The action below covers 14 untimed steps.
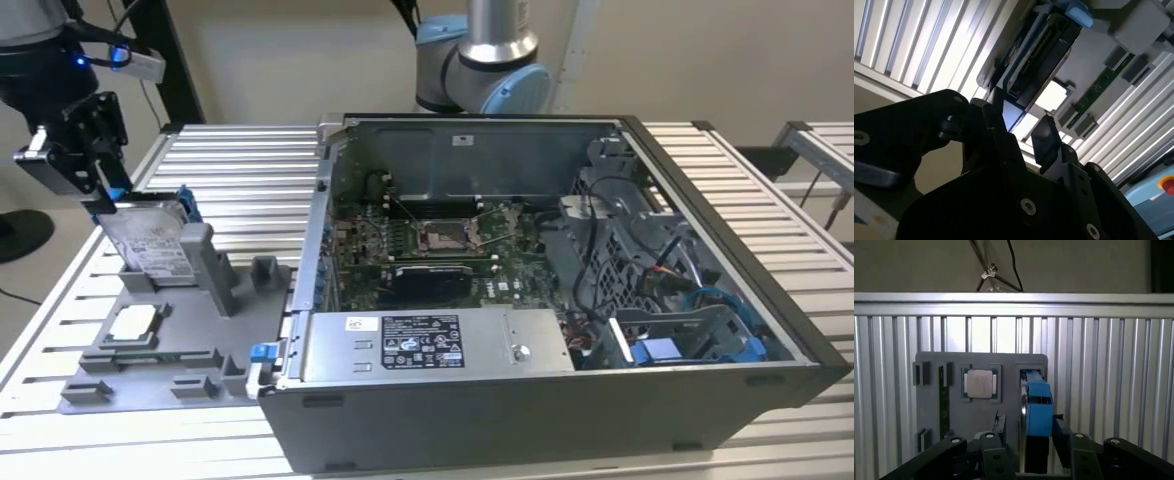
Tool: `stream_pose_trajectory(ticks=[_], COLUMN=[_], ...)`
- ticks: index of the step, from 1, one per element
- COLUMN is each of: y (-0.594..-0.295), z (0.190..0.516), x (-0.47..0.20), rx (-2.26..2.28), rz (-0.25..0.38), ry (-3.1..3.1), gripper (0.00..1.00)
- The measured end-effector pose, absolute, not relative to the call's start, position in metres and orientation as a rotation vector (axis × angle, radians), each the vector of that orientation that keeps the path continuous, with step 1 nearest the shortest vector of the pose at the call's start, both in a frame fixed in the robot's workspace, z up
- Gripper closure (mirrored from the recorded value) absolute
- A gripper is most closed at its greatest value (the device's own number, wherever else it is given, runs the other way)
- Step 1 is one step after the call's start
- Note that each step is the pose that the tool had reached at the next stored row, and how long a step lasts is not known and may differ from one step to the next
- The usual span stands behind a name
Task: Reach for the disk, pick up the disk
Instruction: 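Pick up the disk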
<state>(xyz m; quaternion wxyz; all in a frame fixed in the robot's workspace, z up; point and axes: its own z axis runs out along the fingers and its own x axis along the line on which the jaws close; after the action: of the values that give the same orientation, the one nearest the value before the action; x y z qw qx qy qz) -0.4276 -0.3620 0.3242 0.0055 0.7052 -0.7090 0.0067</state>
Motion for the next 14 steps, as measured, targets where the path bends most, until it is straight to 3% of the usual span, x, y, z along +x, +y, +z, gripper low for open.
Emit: stream_pose_trajectory(ticks=[14], y=[-0.357], z=[0.305], x=[-0.432], rx=[2.204], rz=[0.024], ry=[-2.229], gripper=[0.0])
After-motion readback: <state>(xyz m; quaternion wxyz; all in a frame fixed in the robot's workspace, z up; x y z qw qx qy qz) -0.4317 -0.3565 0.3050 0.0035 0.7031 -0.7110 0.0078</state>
